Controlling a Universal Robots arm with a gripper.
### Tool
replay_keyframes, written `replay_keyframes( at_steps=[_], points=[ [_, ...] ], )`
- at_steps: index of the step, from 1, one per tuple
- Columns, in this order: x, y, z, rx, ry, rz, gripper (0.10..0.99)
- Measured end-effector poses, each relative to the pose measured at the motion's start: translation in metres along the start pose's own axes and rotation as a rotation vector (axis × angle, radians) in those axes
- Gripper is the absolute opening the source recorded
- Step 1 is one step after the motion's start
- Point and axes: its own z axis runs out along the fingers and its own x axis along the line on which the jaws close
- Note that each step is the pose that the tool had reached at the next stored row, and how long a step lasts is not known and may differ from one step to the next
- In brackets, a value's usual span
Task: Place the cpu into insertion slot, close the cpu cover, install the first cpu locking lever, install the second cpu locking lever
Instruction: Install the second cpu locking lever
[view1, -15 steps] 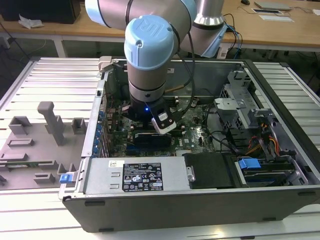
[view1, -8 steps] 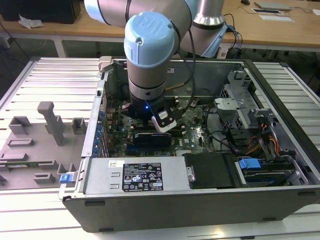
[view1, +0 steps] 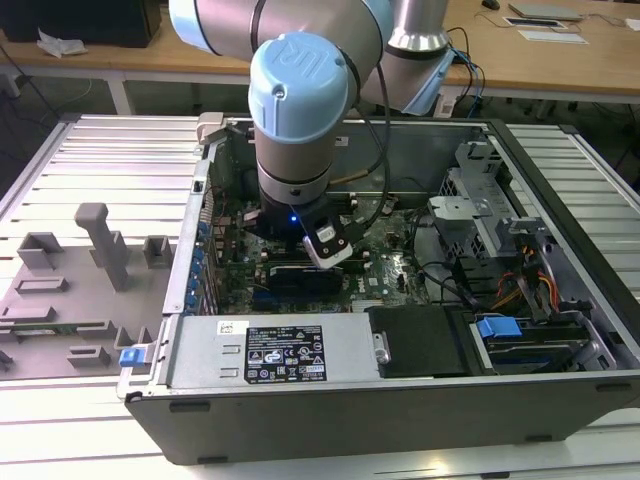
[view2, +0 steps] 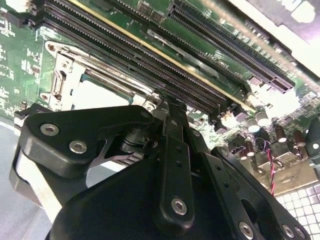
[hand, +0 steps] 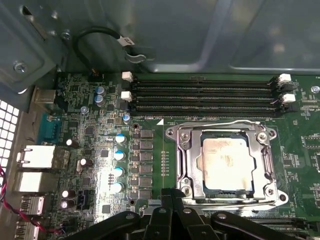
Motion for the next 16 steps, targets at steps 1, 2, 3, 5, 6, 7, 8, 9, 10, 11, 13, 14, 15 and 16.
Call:
replay_keyframes(
  at_steps=[1, 2, 3, 5, 6, 7, 8, 9, 10, 11, 13, 14, 15, 16],
  points=[
    [-0.0001, 0.0, 0.0001, 0.005, 0.0001, 0.0, 0.106],
    [0.0, -0.0001, 0.0, 0.006, 0.0001, 0.0, 0.106],
    [0.0, -0.0001, 0.0, 0.006, 0.0001, 0.0, 0.106],
    [0.0001, 0.0005, -0.002, 0.006, 0.0002, 0.0, 0.106],
    [0.0, 0.001, -0.0034, 0.006, 0.0001, 0.0, 0.106],
    [0.0001, 0.001, -0.0035, 0.0, -0.0001, 0.0, 0.106],
    [0.0, 0.001, -0.0035, -0.03, -0.0002, 0.0, 0.106],
    [0.0001, 0.001, -0.0033, -0.039, -0.0004, 0.0, 0.106],
    [0.0001, 0.0007, -0.0025, -0.039, -0.0004, 0.0, 0.106],
    [0.0, 0.0003, -0.0012, -0.039, -0.0003, 0.0, 0.106],
    [0.0, -0.0004, 0.0009, -0.041, -0.0002, 0.0, 0.106],
    [0.0, -0.0006, 0.0015, -0.042, -0.0003, 0.0, 0.106],
    [0.0, -0.0006, 0.0017, -0.042, -0.0002, 0.0, 0.106],
    [0.0001, -0.0005, 0.0012, -0.042, -0.0002, 0.0, 0.106]
  ],
)
